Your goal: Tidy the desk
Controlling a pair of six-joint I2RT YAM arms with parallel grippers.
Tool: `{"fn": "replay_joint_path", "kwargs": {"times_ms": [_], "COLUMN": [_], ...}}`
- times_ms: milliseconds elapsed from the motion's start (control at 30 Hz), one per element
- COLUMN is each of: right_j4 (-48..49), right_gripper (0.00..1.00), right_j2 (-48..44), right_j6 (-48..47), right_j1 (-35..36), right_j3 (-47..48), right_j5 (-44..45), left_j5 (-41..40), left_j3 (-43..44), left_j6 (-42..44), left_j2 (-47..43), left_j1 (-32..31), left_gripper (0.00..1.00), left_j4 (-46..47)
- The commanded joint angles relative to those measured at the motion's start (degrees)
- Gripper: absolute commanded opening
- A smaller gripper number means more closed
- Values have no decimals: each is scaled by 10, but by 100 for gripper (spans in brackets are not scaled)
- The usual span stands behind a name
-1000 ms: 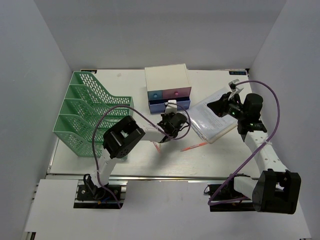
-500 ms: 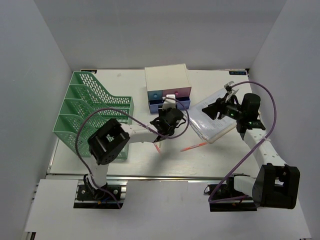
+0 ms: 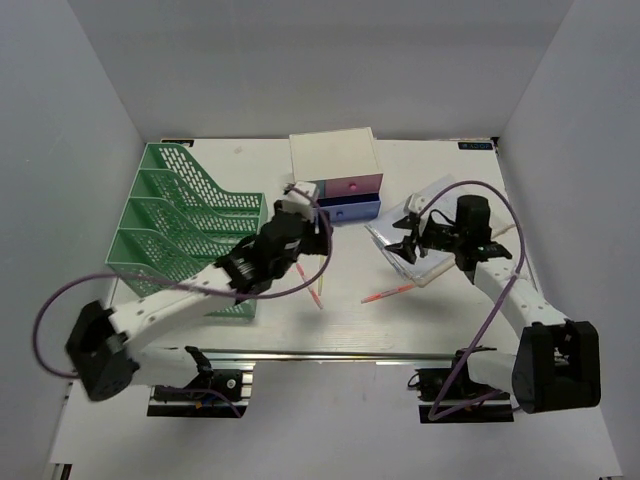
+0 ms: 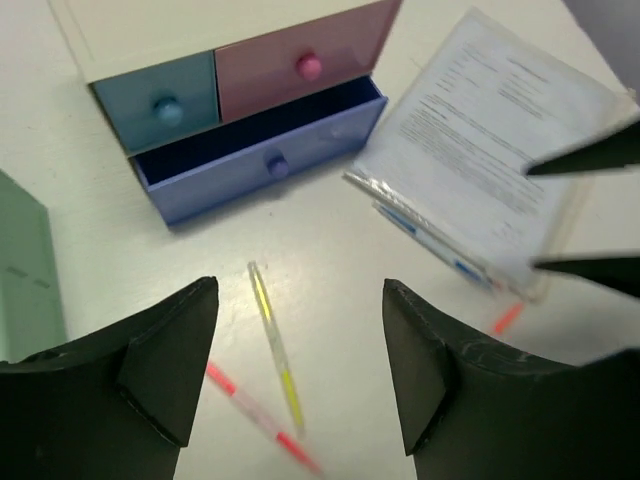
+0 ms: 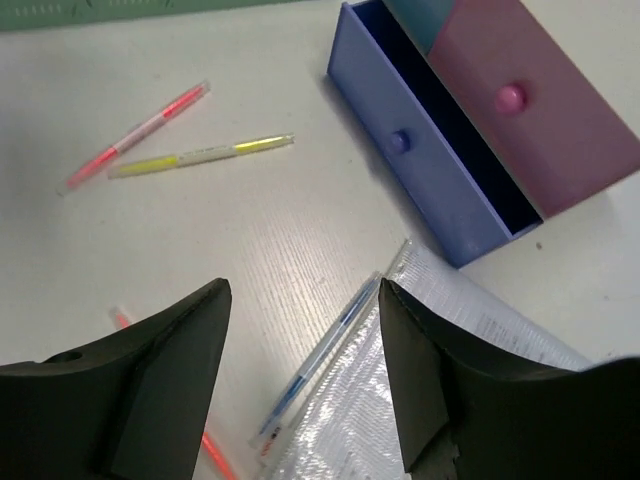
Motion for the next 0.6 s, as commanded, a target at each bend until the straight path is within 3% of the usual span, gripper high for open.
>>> {"fn": "replay_joint_path", "kwargs": {"times_ms": [0,100,167,200,233,267,367,400,467,500,567], "right_j4": [-26,-126,-150,-145,-146,-173,-238,-287,-337,-378,-414], "right_gripper": [67,58,36,17,11,10,25,34,43,50,56], "right_j2": [28,67,87,104,114,124,135,123,92,84,72], "right_j6": [-164,-215,-197,-170,-148,-135,-155,-218,-298,-329,-406], "right_j1": [29,61,106,130,143,162,188,190,184,182,182], "right_j3": [35,91,112,114,118,131,147,147,143,141,141], "right_j5": [53,65,85,129,146,158,176,178,176,191,198], "left_j5": [68,46,29,24,17,16,18,18,17,14,16], "left_j3": [-41,-63,-93,-116,-129,-142,-188,-197,-219,-226,-233], "left_j6": [38,55,76,82,90,107,130,134,143,146,150], "left_j2": [-134,-223,-278,-296,-312,-330,-403,-438,-463,-475,-486], "left_j1": [5,5,11,11,11,11,11,11,11,11,11], "left_gripper": [77,79,78,74,68,54,36,32,34,45,53], "left_j4": [-106,-154,-162,-164,-161,-156,-132,-118,-103,-88,-82]}}
